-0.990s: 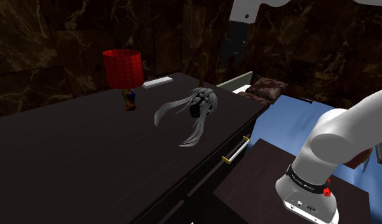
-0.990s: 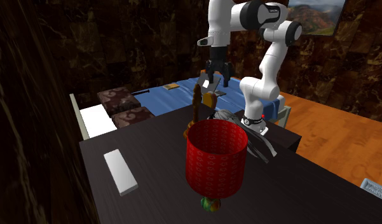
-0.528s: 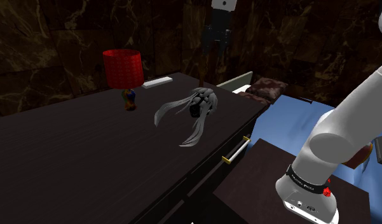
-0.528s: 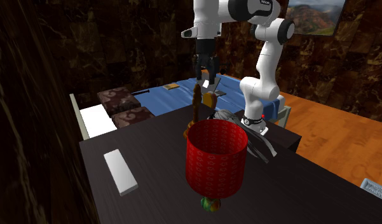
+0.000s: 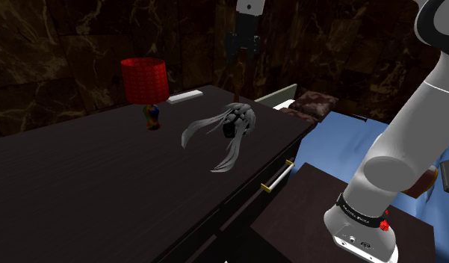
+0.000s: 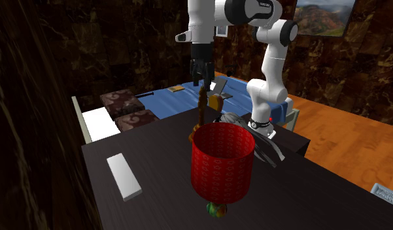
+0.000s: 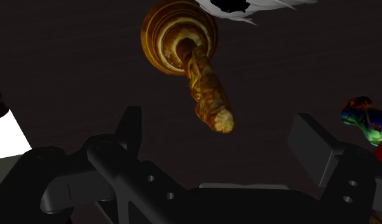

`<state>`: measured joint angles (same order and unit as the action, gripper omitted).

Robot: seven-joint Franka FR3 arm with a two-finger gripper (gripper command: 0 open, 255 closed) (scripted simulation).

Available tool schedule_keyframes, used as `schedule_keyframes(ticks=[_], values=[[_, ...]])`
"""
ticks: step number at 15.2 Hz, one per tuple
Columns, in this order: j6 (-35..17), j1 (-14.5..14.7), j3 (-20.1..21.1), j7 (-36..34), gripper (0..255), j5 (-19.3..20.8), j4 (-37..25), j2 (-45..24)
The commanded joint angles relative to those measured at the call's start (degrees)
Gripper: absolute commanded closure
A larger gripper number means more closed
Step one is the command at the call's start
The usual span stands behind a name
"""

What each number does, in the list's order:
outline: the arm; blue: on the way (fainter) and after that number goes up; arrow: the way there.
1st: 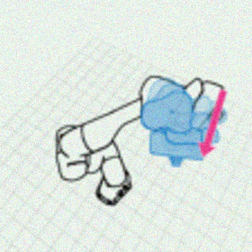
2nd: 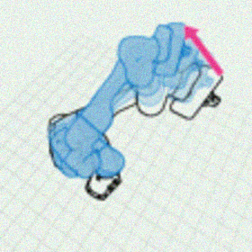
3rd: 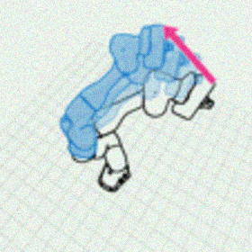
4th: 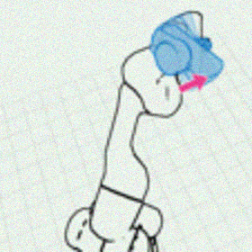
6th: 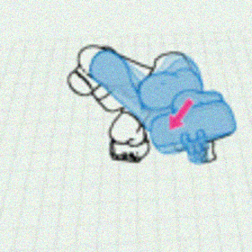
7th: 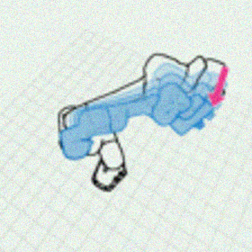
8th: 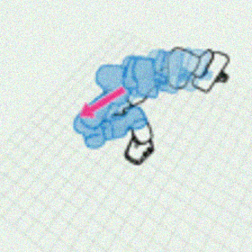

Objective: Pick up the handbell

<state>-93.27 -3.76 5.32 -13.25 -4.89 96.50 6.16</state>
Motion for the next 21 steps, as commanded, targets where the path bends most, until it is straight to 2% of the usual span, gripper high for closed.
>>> schedule_keyframes(ticks=[1, 4, 5, 14, 21], values=[[-1.54, 0.0, 0.0, 0.11, 0, -0.04, 1.96, 0.44], [-2.79, 0.01, 0.01, 0.21, 0, -0.08, 3.48, 0.7], [-2.76, 0.02, 0.02, 0.18, 255, -0.08, 3.38, 0.65], [-2.79, 0.01, 0.01, 0.21, 255, -0.08, 3.47, 0.7], [2.87, -0.01, 0.0, -0.26, 255, 0.08, -3.62, -0.72]])
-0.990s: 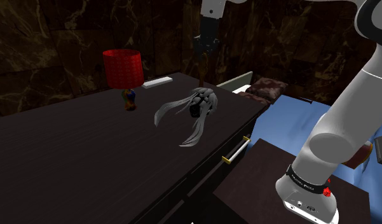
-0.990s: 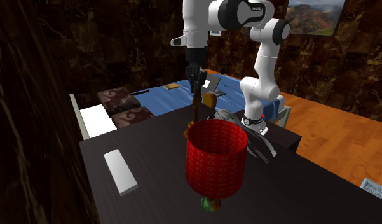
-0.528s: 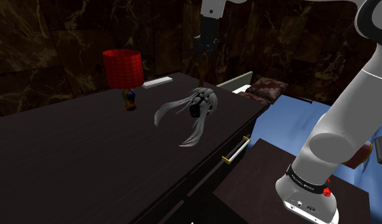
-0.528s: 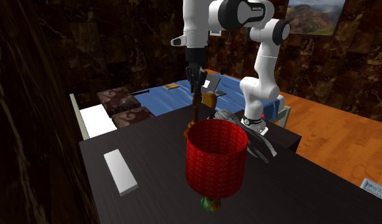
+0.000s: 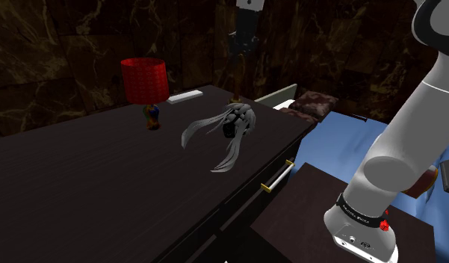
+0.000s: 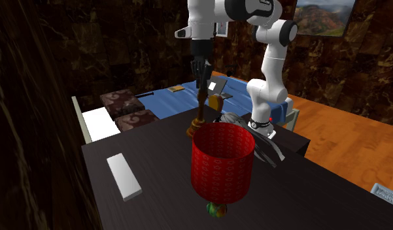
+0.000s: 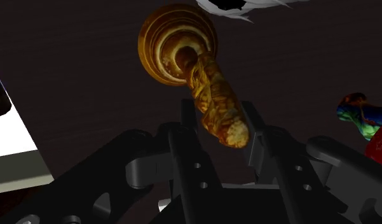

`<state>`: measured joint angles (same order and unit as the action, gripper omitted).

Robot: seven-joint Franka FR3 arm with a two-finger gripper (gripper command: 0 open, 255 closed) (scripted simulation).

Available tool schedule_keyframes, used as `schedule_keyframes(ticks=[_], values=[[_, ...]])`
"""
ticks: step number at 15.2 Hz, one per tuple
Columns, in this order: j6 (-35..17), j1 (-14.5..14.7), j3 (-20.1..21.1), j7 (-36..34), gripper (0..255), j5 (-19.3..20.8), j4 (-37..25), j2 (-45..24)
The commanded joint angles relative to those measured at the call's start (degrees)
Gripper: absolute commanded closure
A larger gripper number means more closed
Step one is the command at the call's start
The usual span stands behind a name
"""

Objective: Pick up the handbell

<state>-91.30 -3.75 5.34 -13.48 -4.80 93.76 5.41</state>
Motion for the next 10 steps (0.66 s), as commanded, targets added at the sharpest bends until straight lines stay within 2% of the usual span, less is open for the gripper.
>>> schedule_keyframes(ticks=[1, 8, 10], values=[[1.74, -0.02, -0.02, -0.1, 255, 0.02, -1.98, -0.24], [7.77, 0.01, 0.02, -0.66, 255, 0.21, -10.4, -2.61], [7.9, 0.01, 0.02, -0.67, 255, 0.22, -10.58, -2.66]])
